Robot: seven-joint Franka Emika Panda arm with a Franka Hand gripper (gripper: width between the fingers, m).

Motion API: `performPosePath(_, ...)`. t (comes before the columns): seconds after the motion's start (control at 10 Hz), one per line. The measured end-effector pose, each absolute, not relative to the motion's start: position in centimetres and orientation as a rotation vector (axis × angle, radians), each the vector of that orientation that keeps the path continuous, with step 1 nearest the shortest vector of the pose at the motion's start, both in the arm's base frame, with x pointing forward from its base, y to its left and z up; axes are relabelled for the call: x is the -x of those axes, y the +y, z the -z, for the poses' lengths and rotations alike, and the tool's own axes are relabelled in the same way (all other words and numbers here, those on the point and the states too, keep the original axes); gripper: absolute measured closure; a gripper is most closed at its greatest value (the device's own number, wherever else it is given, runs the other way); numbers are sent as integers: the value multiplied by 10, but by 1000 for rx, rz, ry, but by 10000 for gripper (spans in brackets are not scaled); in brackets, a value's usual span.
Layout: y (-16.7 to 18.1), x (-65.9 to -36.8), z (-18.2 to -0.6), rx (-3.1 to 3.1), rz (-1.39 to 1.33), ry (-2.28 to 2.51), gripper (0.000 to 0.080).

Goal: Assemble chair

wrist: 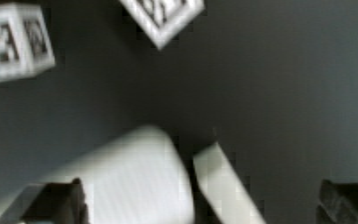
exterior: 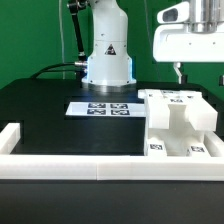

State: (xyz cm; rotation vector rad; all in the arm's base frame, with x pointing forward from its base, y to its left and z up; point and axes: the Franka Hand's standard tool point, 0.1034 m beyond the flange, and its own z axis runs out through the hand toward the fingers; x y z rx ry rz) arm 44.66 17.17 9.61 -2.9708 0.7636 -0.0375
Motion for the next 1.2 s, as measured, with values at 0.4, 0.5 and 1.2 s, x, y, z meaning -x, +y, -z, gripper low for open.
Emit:
performPosePath(0.4,179,-428,-88,2995,19,689,151)
performPosePath(0.5,178,-428,-88,2995,19,689,151)
performPosePath(1.2,188,-417,-65,3037,41,573,151)
